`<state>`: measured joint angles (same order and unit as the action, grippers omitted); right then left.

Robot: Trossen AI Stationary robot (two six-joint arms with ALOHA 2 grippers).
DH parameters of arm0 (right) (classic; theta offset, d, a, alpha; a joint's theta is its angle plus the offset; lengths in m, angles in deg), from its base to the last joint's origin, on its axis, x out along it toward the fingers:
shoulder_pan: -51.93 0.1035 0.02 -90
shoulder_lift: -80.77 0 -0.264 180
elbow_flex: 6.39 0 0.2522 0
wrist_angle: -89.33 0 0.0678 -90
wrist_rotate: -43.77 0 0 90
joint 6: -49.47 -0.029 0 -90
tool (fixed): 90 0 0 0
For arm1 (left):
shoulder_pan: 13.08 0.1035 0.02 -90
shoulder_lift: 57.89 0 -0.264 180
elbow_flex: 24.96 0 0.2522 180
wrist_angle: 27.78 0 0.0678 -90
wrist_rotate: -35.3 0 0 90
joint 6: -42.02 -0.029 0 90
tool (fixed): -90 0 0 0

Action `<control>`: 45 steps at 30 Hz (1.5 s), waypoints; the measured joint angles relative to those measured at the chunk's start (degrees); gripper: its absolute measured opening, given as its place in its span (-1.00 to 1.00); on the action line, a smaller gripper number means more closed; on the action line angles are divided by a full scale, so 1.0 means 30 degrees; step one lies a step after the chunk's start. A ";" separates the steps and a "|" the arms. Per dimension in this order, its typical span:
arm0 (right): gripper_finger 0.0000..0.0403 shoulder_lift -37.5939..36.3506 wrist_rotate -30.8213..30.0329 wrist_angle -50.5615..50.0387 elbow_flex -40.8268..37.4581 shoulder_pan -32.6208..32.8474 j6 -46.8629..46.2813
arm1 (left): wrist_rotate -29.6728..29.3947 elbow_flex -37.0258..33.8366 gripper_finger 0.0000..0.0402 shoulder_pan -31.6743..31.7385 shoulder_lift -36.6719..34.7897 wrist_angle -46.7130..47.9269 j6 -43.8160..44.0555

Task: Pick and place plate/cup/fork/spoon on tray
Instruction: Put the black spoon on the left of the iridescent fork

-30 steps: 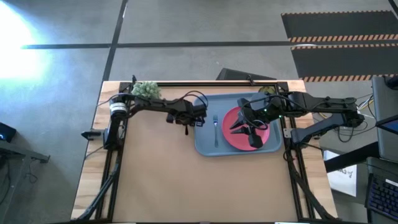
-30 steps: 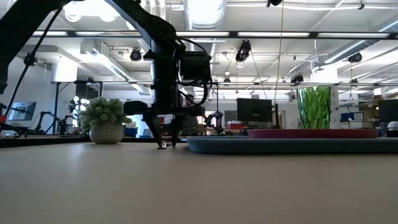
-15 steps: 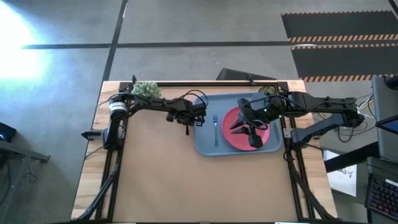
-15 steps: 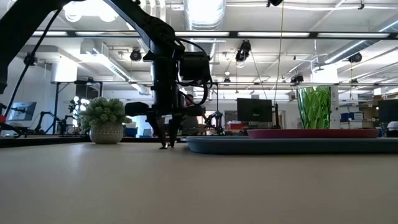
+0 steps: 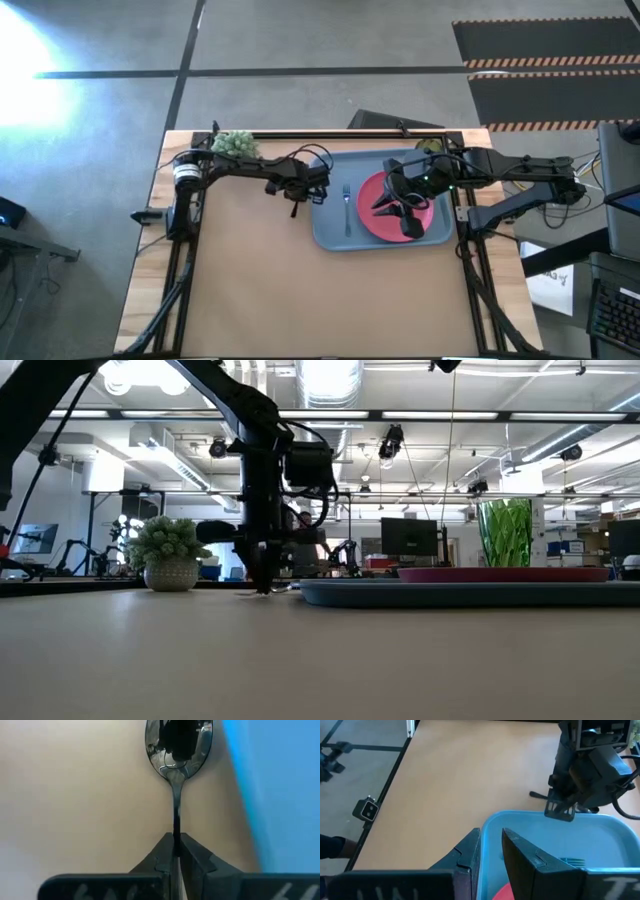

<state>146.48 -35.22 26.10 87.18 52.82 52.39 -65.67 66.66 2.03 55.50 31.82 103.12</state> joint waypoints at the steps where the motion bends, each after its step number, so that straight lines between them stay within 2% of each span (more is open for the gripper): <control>1: -0.66 0.0000 0.0000 0.0000 0.0000 0.0000 0.0011 | -0.0093 -0.0007 -0.99 -0.0020 -0.0332 0.0206 0.0000; 5: -0.66 -0.0007 0.0000 0.0022 0.0000 0.0000 0.0058 | -0.1757 0.0187 -0.99 -0.0227 -0.2585 0.0020 0.0910; 9: -0.66 -0.0007 0.0000 0.0127 0.0000 0.0000 0.0235 | -0.3531 0.0184 -1.00 -0.0900 -0.4718 -0.1659 0.1873; 14: -0.66 -0.0015 0.0000 0.0168 0.0000 0.0000 0.0296 | -0.5314 0.0379 -1.00 -0.2415 -0.5547 -0.2724 0.2941; 20: -0.66 -0.0015 0.0000 0.0168 0.0005 0.0000 0.0296 | -0.6030 0.0379 -1.00 -0.4122 -0.4425 -0.2949 0.5566; 28: -0.66 -0.0015 0.0000 0.0160 0.0007 0.0000 0.0379 | -0.5484 0.0393 -1.00 -0.5200 -0.1389 -0.7975 0.6287; 37: -0.66 -0.0015 0.0051 -0.0182 0.0000 0.0000 0.0197 | -0.4988 0.0423 -1.00 -0.5237 -0.0054 -0.8101 0.7074; 45: -0.66 -0.0015 0.0051 -0.0255 0.0007 0.0000 0.0175 | -0.5687 0.0423 -1.00 -0.5200 0.0194 -0.7734 0.7083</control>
<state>146.44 -35.07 25.33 87.20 52.82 52.91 -82.73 67.93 -13.57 56.08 8.62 124.37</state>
